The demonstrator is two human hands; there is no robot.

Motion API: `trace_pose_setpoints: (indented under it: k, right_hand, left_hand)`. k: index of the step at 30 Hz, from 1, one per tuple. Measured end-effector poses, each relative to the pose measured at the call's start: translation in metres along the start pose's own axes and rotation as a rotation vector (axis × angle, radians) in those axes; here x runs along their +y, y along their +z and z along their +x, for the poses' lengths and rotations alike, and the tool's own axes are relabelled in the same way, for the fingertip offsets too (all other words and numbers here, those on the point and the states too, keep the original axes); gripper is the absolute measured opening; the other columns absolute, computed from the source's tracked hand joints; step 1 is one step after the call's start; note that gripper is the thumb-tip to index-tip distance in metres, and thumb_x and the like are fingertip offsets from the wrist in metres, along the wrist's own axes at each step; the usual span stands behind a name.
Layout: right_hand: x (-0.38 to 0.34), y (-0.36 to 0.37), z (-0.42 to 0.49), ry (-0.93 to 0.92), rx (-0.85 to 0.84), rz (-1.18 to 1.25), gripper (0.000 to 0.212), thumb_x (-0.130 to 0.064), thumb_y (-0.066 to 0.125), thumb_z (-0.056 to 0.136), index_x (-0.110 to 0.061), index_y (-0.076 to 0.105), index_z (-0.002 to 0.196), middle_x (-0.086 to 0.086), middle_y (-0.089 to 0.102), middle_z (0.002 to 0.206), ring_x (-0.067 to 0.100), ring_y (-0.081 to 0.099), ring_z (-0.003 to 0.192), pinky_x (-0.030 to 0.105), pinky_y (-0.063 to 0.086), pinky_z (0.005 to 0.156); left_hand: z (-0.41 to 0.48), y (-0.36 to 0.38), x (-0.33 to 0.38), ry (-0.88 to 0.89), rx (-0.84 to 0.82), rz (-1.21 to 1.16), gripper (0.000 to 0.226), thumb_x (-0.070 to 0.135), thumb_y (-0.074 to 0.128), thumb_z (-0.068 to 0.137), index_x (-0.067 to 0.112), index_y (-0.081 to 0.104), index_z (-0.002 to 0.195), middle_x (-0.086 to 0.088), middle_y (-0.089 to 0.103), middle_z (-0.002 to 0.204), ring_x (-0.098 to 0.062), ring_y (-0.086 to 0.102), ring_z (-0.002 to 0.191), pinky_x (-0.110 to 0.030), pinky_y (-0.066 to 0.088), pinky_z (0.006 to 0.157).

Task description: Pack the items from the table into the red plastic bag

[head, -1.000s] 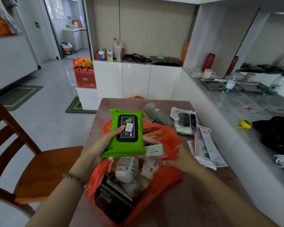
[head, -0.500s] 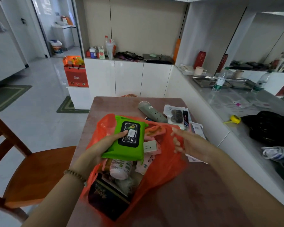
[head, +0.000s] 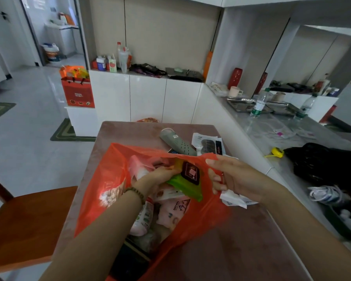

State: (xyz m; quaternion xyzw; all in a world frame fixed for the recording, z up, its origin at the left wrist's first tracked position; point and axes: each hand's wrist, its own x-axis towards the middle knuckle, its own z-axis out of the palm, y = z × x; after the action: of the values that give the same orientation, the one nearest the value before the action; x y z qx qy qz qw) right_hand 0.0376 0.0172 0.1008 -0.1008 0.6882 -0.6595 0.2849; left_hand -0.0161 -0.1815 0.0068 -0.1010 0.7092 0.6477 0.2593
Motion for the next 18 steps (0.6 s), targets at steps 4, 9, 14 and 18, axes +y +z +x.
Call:
trace_pose_setpoints:
  k: [4,9,14,18]
  right_hand:
    - [0.021,-0.012,0.019,0.087,0.117,-0.012,0.015,-0.040,0.061,0.081,-0.025,0.061,0.082,-0.003,0.033,0.057,0.009,0.031,0.041,0.026,0.045,0.053]
    - [0.067,-0.041,0.040,0.277,0.252,-0.033,0.030,-0.046,0.064,0.081,-0.017,0.057,0.082,-0.004,0.032,0.054,0.009,0.031,0.040,0.024,0.038,0.048]
    - [0.054,-0.067,0.053,0.340,0.051,-0.110,0.036,-0.053,0.065,0.075,-0.017,0.062,0.074,0.002,0.052,0.061,0.015,0.050,0.051,0.028,0.048,0.058]
    - [0.033,-0.110,0.072,0.329,0.013,-0.088,0.063,-0.065,0.060,0.068,-0.011,0.059,0.100,0.004,0.071,0.091,0.015,0.070,0.078,0.034,0.056,0.072]
  left_hand:
    - [-0.002,-0.004,0.006,0.129,0.062,-0.088,0.028,0.026,0.044,0.099,0.005,0.052,0.114,-0.006,0.063,0.112,-0.007,0.070,0.067,-0.019,0.056,0.055]
    - [-0.008,-0.035,0.015,0.291,0.267,0.054,0.037,0.036,0.039,0.099,0.011,0.053,0.122,-0.005,0.063,0.120,-0.018,0.062,0.090,-0.029,0.050,0.074]
    - [0.010,-0.047,0.036,0.343,0.337,0.070,0.034,0.034,0.041,0.098,0.011,0.054,0.120,-0.007,0.061,0.115,-0.016,0.061,0.086,-0.023,0.049,0.068]
    - [0.045,-0.044,0.052,0.314,0.308,0.106,0.035,0.035,0.042,0.098,0.011,0.054,0.120,-0.005,0.059,0.112,-0.015,0.059,0.085,-0.030,0.050,0.080]
